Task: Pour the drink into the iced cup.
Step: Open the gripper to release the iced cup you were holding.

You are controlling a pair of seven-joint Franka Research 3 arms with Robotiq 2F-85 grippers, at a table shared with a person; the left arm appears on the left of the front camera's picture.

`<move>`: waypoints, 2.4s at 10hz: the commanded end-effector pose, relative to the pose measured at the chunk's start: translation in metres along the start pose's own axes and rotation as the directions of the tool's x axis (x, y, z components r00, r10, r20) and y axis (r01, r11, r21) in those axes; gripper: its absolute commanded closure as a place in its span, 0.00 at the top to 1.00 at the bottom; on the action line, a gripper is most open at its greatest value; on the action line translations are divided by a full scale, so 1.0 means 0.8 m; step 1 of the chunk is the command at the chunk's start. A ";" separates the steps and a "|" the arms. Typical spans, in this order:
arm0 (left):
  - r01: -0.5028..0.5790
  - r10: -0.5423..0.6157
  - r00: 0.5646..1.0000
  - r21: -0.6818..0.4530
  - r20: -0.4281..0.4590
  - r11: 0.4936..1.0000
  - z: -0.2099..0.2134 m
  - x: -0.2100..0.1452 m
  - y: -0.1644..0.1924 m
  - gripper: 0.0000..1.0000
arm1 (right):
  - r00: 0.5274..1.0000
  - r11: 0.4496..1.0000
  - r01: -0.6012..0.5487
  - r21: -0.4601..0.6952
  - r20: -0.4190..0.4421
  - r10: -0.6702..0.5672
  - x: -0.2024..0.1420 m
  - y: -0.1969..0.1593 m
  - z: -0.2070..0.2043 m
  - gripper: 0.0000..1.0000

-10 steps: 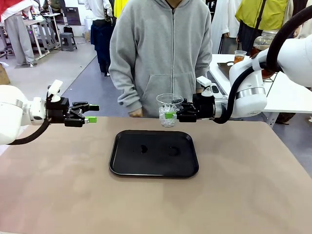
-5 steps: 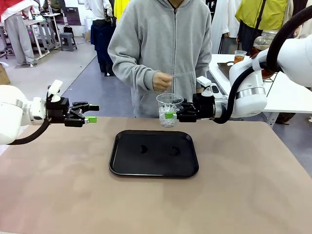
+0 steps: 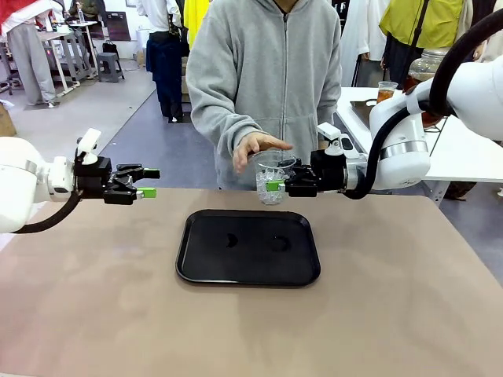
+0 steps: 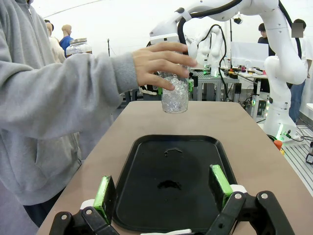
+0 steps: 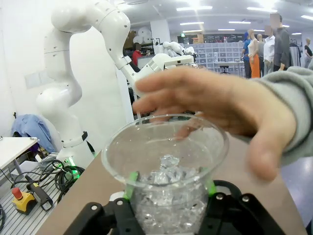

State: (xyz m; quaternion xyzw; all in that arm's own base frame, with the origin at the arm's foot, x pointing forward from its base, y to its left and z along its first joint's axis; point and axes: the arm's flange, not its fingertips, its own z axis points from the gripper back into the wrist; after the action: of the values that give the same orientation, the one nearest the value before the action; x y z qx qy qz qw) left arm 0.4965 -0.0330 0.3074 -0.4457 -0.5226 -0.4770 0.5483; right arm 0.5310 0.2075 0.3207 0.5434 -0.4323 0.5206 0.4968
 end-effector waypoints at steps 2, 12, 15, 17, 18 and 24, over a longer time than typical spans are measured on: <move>0.003 -0.003 1.000 0.008 0.005 1.000 -0.002 0.003 0.000 1.00 | 1.000 1.000 -0.021 0.006 0.008 0.021 0.007 0.000 0.000 0.62; 0.003 -0.003 1.000 0.008 0.005 1.000 -0.002 0.003 0.000 1.00 | 1.000 1.000 -0.021 0.006 0.008 0.021 0.007 0.000 0.000 0.62; 0.003 -0.003 1.000 0.008 0.005 1.000 -0.002 0.003 0.000 1.00 | 1.000 1.000 -0.021 0.006 0.008 0.021 0.007 0.000 0.000 0.62; 0.003 -0.003 1.000 0.008 0.005 1.000 -0.002 0.003 0.000 1.00 | 1.000 1.000 -0.021 0.006 0.008 0.021 0.007 0.000 0.000 0.62; 0.003 -0.003 1.000 0.008 0.005 1.000 -0.002 0.003 0.000 1.00 | 1.000 1.000 -0.021 0.006 0.008 0.021 0.007 0.000 0.000 0.62; 0.003 -0.003 1.000 0.008 0.005 1.000 -0.002 0.003 0.000 1.00 | 1.000 0.998 0.010 -0.069 0.015 -0.009 0.004 0.000 0.057 1.00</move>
State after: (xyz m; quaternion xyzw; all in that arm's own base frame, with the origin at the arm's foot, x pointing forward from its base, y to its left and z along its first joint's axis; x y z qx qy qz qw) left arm 0.4965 -0.0330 0.3074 -0.4457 -0.5226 -0.4770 0.5483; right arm 0.5424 0.1718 0.3202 0.5299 -0.4479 0.5046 0.5138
